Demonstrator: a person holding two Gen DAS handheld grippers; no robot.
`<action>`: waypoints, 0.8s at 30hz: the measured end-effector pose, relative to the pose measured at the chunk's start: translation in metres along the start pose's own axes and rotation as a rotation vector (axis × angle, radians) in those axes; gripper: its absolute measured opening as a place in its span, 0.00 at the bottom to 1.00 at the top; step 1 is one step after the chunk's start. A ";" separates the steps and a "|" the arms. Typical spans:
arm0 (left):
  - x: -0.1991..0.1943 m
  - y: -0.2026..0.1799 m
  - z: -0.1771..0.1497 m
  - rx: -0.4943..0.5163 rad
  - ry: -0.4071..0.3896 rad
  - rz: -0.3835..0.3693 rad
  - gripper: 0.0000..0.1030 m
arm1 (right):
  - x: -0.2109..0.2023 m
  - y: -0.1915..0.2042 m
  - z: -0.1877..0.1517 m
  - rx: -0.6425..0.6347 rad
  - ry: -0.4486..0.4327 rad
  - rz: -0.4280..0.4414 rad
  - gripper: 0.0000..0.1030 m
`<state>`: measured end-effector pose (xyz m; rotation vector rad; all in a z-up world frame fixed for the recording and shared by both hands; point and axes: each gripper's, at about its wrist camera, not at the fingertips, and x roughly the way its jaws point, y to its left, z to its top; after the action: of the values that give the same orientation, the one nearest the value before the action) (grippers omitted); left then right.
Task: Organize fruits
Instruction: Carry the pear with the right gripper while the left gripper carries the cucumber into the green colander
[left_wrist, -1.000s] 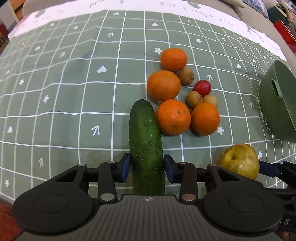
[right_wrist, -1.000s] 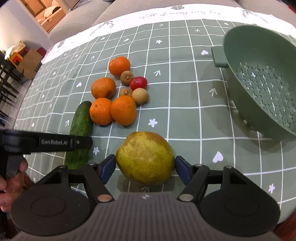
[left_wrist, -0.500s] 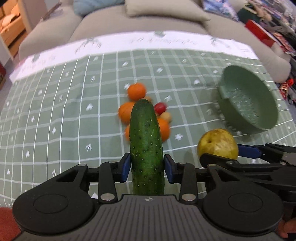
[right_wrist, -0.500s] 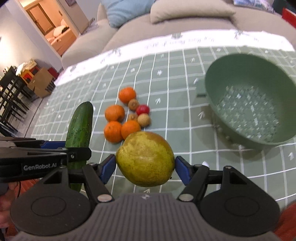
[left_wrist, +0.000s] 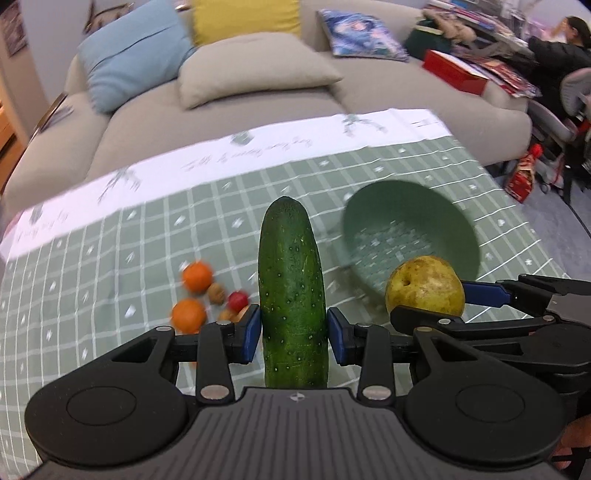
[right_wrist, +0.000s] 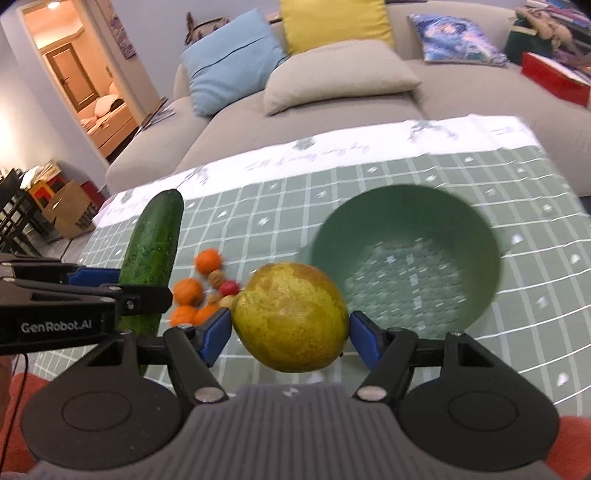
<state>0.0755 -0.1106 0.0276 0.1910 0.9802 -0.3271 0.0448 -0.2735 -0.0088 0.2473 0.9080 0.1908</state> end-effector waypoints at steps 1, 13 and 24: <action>0.001 -0.007 0.005 0.016 -0.004 -0.007 0.41 | -0.003 -0.006 0.003 0.001 -0.005 -0.008 0.64; 0.060 -0.049 0.066 0.048 0.054 -0.199 0.41 | 0.018 -0.070 0.037 -0.073 0.078 -0.084 0.64; 0.125 -0.054 0.086 0.055 0.201 -0.297 0.41 | 0.086 -0.089 0.055 -0.284 0.283 -0.080 0.64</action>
<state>0.1879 -0.2108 -0.0312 0.1289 1.2014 -0.6162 0.1462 -0.3423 -0.0669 -0.0828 1.1552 0.2821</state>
